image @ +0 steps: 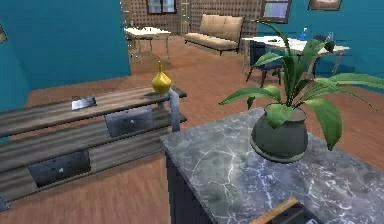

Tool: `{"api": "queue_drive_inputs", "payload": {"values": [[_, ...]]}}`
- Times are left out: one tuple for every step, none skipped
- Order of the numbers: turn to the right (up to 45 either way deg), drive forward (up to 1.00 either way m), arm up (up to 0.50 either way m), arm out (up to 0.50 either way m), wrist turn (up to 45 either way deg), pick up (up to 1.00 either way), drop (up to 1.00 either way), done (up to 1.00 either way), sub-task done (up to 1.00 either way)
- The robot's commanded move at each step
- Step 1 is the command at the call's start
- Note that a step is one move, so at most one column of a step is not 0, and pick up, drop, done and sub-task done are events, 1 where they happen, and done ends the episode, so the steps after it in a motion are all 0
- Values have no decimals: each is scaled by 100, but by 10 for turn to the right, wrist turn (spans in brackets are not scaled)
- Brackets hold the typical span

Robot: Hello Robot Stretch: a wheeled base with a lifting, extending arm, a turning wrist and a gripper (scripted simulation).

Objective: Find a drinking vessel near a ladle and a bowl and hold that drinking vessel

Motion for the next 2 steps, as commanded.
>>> {"api": "queue_drive_inputs", "payload": {"values": [[0, 0, 10, 0, 0, 0, 0, 0, 0], [0, 0, 0, 0, 0, 0, 0, 100, 0]]}}
